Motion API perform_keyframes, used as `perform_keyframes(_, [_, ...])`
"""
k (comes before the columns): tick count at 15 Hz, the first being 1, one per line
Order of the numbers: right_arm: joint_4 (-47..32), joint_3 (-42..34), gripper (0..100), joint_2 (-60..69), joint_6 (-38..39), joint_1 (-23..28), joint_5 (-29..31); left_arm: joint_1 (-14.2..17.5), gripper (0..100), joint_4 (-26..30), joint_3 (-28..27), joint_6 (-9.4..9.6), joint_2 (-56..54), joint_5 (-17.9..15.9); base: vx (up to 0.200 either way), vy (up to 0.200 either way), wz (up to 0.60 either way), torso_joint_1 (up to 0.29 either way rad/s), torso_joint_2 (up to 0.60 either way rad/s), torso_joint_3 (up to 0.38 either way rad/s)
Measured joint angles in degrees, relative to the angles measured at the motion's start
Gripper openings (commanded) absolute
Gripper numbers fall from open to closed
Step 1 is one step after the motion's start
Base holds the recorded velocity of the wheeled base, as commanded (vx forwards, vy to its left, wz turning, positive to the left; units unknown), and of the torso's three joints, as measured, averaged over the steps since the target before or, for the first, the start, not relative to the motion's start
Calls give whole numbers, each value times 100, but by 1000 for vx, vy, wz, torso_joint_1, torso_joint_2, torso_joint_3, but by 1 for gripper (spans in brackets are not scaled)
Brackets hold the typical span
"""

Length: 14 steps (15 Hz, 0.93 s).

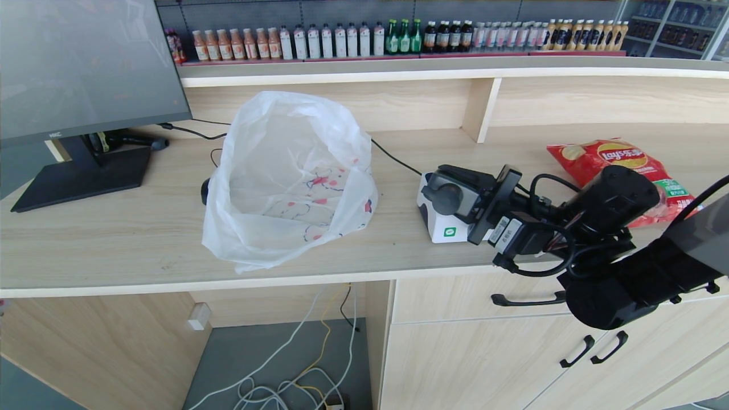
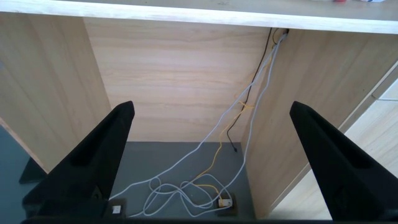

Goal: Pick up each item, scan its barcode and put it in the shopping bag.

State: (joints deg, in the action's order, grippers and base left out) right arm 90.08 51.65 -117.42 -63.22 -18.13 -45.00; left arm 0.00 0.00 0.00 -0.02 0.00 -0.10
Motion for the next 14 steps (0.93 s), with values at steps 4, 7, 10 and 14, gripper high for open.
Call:
perform_keyframes(4, [-5, 5, 0, -6, 0, 33, 17, 0, 100, 0, 0, 2, 0, 0, 0, 0, 0, 0, 0, 0])
perform_keyframes(7, [-6, -6, 0, -6, -4, 44, 20, 0, 100, 0, 0, 2, 0, 0, 0, 0, 0, 0, 0, 0])
perform_keyframes(10, [-11, -11, 0, -6, -2, 49, 33, 0, 100, 0, 0, 2, 0, 0, 0, 0, 0, 0, 0, 0])
perform_keyframes(14, [-16, -17, 0, -5, -41, 49, 39, 0, 100, 0, 0, 0, 0, 0, 0, 0, 0, 0, 0, 0])
